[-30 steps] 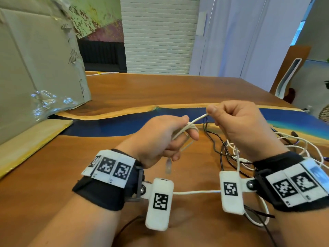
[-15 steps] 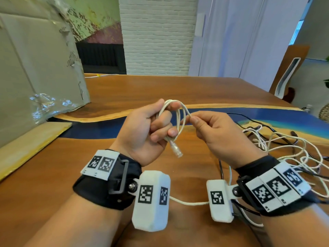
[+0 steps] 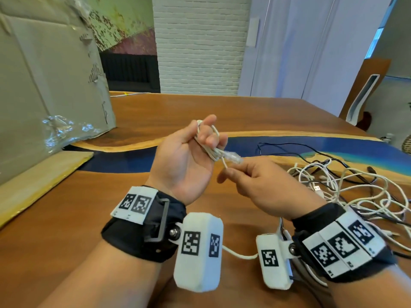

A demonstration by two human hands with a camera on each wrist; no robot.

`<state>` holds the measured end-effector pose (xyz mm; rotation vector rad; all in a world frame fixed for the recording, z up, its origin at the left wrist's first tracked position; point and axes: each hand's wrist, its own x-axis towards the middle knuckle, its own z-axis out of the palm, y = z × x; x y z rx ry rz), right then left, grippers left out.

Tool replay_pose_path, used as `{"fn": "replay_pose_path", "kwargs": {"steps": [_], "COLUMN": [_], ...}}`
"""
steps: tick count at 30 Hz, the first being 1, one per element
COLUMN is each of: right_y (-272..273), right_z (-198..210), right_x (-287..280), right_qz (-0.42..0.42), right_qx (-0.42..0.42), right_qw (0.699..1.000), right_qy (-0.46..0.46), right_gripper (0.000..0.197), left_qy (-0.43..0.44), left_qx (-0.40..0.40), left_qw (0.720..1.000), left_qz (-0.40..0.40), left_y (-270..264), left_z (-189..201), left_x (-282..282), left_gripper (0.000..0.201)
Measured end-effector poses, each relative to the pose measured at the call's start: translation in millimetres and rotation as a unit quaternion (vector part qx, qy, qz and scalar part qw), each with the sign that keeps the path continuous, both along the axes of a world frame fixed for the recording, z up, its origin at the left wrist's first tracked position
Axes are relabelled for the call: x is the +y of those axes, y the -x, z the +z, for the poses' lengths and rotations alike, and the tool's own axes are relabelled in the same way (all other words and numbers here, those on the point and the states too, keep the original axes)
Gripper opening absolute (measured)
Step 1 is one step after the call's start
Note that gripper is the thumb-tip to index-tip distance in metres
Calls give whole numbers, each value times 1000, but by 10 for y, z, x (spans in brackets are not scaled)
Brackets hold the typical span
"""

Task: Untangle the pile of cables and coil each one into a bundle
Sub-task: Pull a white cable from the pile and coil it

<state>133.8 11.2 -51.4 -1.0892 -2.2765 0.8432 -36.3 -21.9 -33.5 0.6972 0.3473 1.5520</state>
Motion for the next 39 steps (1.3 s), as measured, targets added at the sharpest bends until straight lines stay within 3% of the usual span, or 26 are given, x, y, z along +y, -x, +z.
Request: {"fn": "replay_pose_path", "kwargs": {"steps": [8,11,13,16,17,18,21,24,25,29,31,35,39], "right_y": [74,67,51,22,-6,-45,-180,-206,-211,-343,-376,-256,-116], "right_z": [64,112,141,208,229,250,265,225,215,215,190,102,9], "right_x": [-171,-209,-228,-247,-228,-199,-77,-7,16,141,183,187,155], "right_qz": [81,86,91,50,22,-4,-51,-71,-79,-104,-105,-84,-63], "right_qx": [-63,-64,-51,9,35,66,123,148,165,240,242,209,181], "right_qw": [995,994,994,998,998,997,988,982,978,958,958,967,974], "right_qy": [21,33,26,-25,-41,-51,-80,-96,-103,-118,-112,-115,-124], "right_gripper": [30,31,34,38,38,37,31,25,22,7,6,11,12], "left_qy": [39,46,49,30,21,19,29,20,20,16,18,28,24], "left_qx": [121,207,310,520,573,606,605,604,587,403,316,195,137], "left_qw": [985,966,931,810,777,762,786,794,809,913,945,977,986], "left_qz": [114,145,189,268,258,228,119,61,34,-56,-81,-87,-88], "left_y": [-6,-41,-50,21,45,58,40,-19,-20,57,50,21,-1], "left_z": [-37,-58,-110,-197,-204,-196,-133,-78,-65,-16,-7,12,28], "left_x": [51,64,92,135,135,123,74,10,-16,-84,-82,-68,-79], "left_gripper": [29,24,20,18,18,19,29,54,59,52,47,45,45]}}
